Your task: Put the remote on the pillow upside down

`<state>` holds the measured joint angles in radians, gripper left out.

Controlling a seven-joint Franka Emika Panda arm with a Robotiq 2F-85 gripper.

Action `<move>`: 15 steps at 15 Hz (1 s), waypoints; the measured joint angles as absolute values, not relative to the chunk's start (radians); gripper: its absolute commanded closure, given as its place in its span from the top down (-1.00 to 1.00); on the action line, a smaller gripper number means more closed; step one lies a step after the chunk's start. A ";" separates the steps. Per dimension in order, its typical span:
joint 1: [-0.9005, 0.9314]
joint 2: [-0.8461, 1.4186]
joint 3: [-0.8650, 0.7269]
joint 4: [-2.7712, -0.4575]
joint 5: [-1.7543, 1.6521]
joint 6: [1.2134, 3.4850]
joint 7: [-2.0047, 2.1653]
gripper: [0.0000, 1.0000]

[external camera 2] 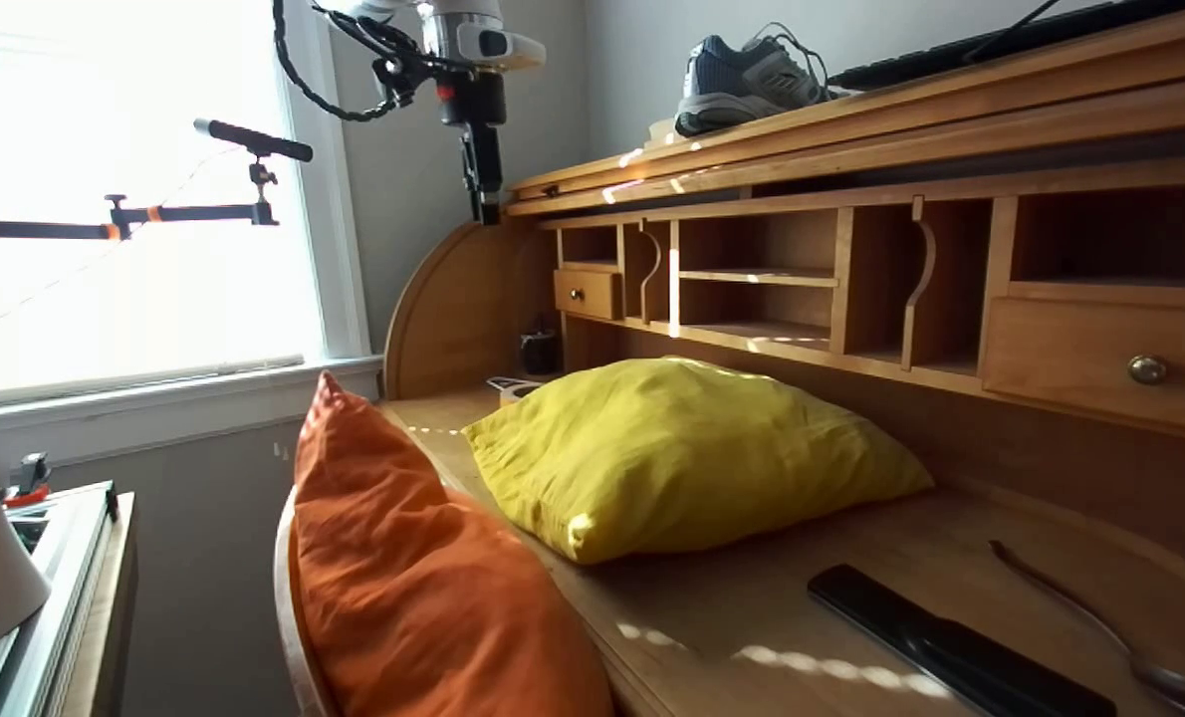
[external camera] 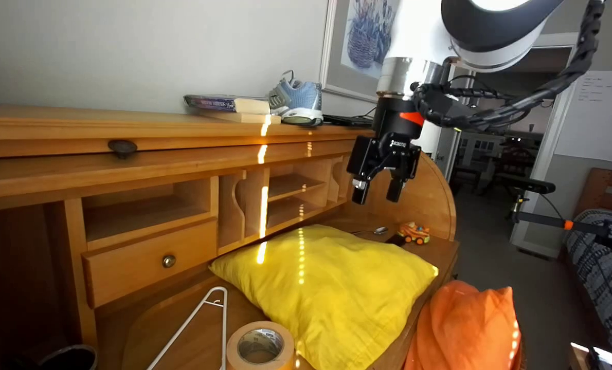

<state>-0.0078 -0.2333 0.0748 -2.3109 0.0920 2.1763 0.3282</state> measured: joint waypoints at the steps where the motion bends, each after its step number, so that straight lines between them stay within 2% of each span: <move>1: -0.030 -0.232 0.065 -2.315 0.052 2.218 0.343 1.00; 15: -0.288 -0.204 -0.060 -2.380 -0.206 2.597 0.706 1.00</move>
<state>-0.2878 -0.2043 -0.0596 -2.3797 -0.2058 2.5972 0.7061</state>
